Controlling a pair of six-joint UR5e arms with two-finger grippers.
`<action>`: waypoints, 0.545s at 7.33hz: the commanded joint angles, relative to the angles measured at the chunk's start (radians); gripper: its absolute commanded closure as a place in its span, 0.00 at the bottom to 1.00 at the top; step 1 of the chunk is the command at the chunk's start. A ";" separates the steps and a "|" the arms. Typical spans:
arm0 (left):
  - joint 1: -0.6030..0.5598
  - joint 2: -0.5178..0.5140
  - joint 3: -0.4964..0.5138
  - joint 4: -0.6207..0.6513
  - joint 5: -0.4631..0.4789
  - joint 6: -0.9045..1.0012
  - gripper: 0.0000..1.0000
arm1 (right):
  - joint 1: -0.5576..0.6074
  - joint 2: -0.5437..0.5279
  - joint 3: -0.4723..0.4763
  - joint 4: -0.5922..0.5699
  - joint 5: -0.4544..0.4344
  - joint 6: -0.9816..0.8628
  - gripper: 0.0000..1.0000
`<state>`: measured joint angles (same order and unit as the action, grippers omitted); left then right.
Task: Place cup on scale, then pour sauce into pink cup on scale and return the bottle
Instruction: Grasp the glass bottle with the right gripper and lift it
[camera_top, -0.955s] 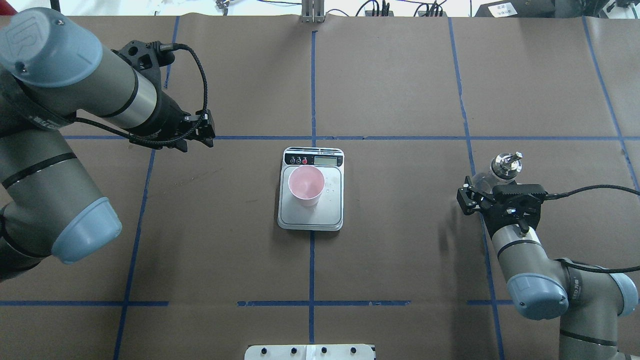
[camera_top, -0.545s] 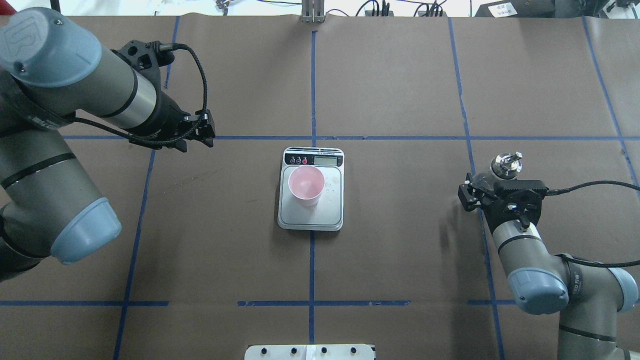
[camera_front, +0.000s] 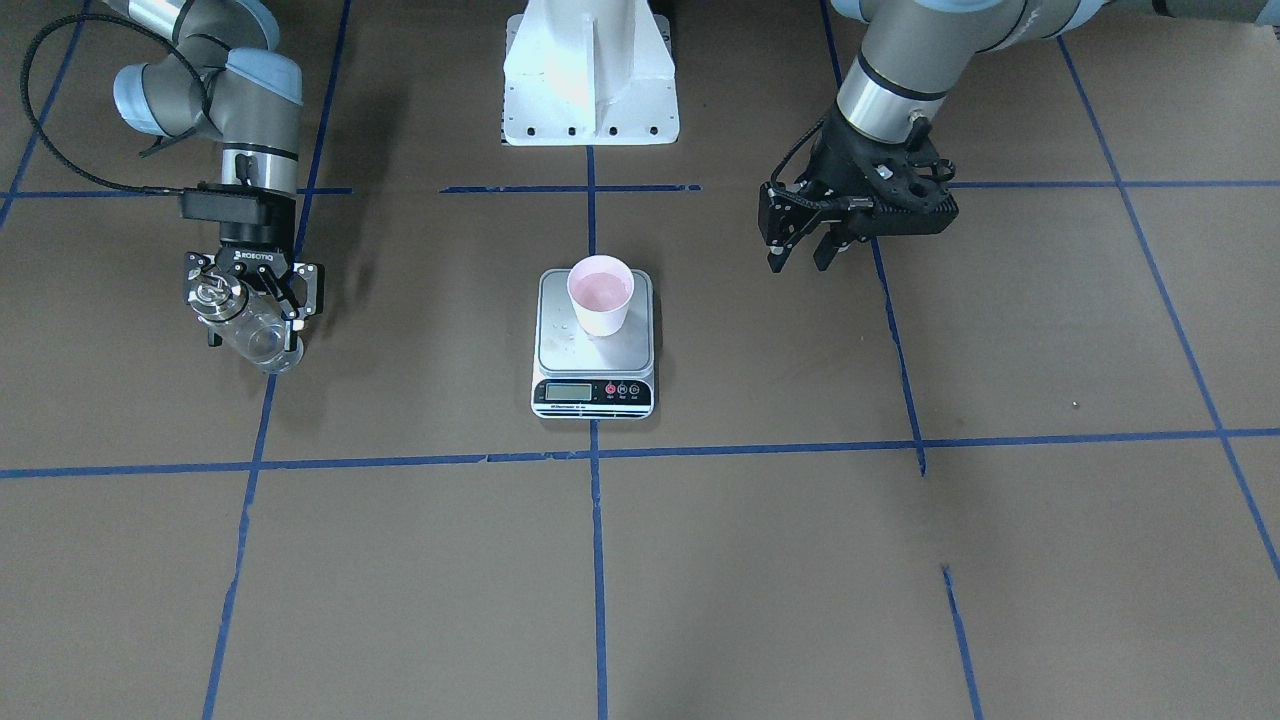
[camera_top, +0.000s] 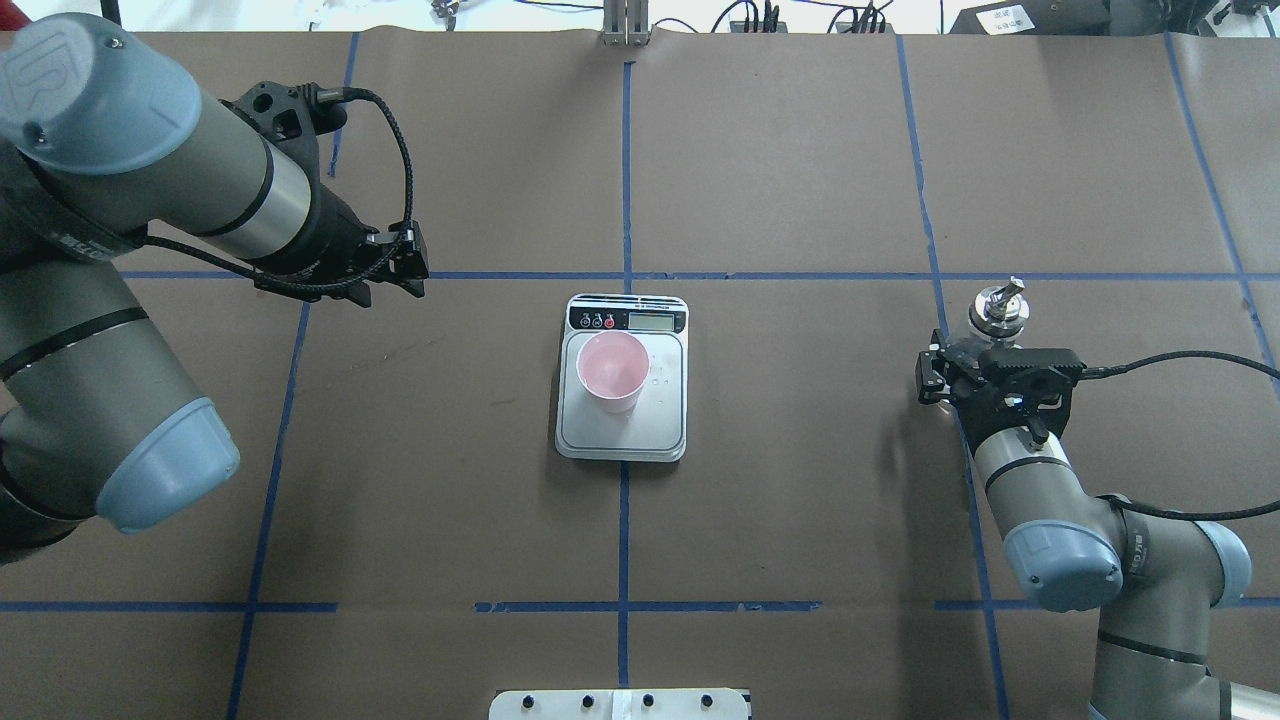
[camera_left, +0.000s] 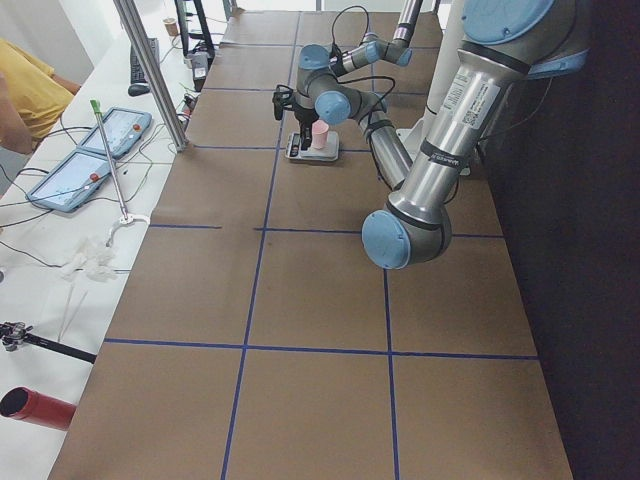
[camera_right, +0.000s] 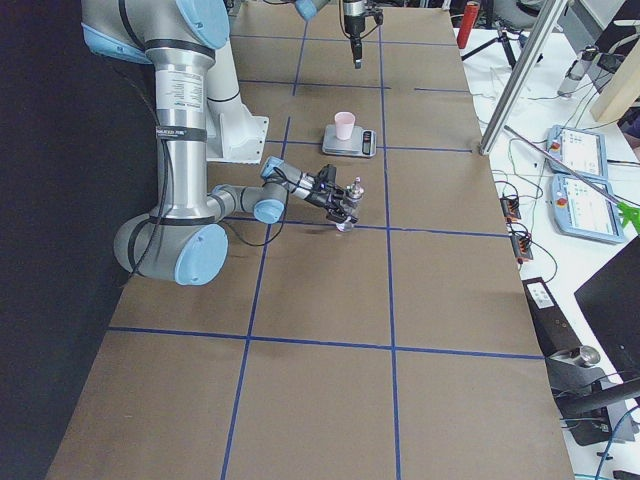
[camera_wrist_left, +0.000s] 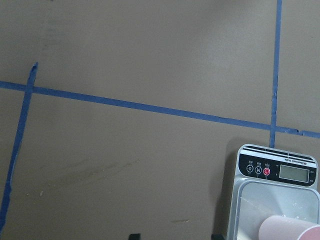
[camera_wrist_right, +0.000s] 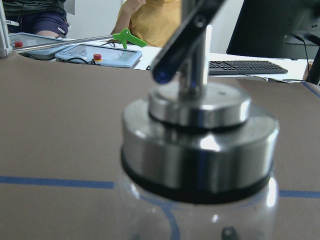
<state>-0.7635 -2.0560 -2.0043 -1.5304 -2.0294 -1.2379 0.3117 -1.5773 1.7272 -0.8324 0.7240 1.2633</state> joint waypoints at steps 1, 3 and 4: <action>0.001 -0.006 -0.001 0.003 0.000 -0.002 0.43 | 0.043 0.054 -0.014 0.072 0.031 -0.139 1.00; 0.000 -0.004 -0.008 0.003 0.000 0.000 0.43 | 0.041 0.059 0.035 0.058 0.025 -0.264 1.00; -0.005 0.002 -0.033 0.003 0.000 0.002 0.43 | 0.040 0.059 0.037 0.056 0.019 -0.353 1.00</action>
<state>-0.7646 -2.0588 -2.0163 -1.5283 -2.0295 -1.2377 0.3515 -1.5201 1.7502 -0.7731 0.7475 1.0127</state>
